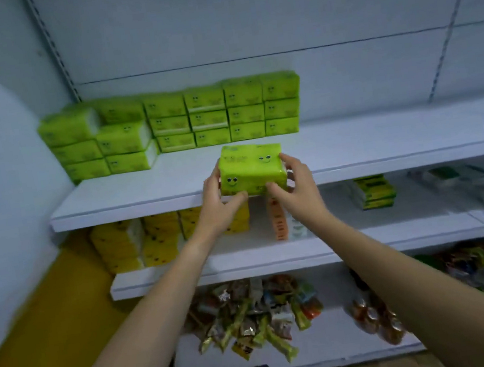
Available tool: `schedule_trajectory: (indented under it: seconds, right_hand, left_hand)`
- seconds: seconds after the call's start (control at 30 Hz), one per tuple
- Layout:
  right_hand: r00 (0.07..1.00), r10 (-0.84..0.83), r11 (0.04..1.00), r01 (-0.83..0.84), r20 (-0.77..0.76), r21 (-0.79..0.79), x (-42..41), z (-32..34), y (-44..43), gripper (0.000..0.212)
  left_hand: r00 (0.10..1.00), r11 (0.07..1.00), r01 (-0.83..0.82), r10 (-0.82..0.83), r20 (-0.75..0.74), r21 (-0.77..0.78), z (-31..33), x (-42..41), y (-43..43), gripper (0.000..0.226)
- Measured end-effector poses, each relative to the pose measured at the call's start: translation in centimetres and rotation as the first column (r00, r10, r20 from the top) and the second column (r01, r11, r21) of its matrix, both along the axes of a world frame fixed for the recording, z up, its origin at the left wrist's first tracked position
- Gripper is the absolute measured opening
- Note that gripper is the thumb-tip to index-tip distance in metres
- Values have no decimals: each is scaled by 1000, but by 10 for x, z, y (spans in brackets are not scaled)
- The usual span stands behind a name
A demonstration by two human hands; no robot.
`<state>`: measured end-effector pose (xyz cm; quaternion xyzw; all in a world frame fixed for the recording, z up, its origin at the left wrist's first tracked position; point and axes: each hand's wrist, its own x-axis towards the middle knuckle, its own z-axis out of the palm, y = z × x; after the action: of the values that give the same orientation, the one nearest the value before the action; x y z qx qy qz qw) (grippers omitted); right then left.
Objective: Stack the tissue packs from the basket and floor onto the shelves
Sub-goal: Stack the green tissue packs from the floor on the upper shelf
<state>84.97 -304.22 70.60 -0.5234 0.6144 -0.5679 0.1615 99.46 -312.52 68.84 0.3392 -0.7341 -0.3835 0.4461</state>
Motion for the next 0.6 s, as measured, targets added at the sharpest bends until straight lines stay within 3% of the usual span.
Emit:
schedule_trajectory:
  seconds: [0.13, 0.37, 0.5, 0.6]
  right_hand:
    - [998, 61, 998, -62, -23, -24, 46, 20, -78, 59]
    - [991, 106, 993, -109, -84, -42, 116, 39, -203, 51]
    - [986, 87, 991, -101, -145, -92, 143, 46, -260, 47]
    - [993, 80, 992, -88, -90, -92, 159, 53, -296, 42]
  left_hand:
    - [992, 997, -74, 77, -97, 39, 24, 46, -65, 59]
    - [960, 958, -229, 252, -124, 174, 43, 116, -172, 62]
    - [930, 946, -257, 298, -217, 197, 61, 146, -223, 37]
    - [926, 945, -292, 318, -201, 149, 75, 158, -265, 24]
